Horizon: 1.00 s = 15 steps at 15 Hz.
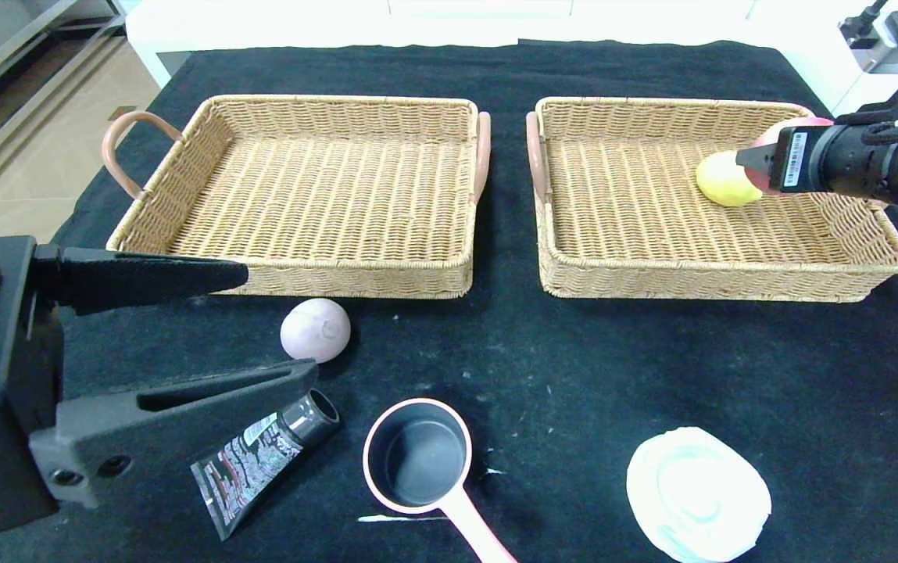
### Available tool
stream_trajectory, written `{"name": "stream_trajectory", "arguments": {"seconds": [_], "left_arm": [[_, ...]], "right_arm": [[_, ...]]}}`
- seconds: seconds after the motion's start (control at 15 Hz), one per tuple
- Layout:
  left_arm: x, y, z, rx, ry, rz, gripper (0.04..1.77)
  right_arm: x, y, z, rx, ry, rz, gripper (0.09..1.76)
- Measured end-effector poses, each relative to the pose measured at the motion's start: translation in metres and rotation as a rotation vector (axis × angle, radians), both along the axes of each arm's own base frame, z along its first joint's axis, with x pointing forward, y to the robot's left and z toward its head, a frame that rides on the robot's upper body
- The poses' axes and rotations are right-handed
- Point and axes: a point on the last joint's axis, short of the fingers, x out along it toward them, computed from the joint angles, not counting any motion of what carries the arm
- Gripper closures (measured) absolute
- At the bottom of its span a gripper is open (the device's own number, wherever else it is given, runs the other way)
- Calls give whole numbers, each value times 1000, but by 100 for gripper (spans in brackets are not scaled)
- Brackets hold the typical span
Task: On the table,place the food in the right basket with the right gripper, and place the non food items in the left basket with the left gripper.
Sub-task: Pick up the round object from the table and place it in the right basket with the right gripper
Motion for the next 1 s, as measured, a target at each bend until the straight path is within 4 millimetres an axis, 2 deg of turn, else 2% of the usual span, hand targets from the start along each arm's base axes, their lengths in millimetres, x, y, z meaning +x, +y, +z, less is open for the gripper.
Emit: {"name": "stream_trajectory", "arguments": {"seconds": [0.2, 0.4, 0.8, 1.0], "left_arm": [[0, 0, 0, 0, 0, 0, 9], [0, 0, 0, 0, 0, 0, 9], [0, 0, 0, 0, 0, 0, 9], [0, 0, 0, 0, 0, 0, 9]], "right_arm": [[10, -28, -3, 8, 5, -39, 71], [21, -44, -11, 10, 27, -80, 71], [35, -54, -23, 13, 61, -96, 71], [36, -55, -23, 16, 59, -100, 55]]}}
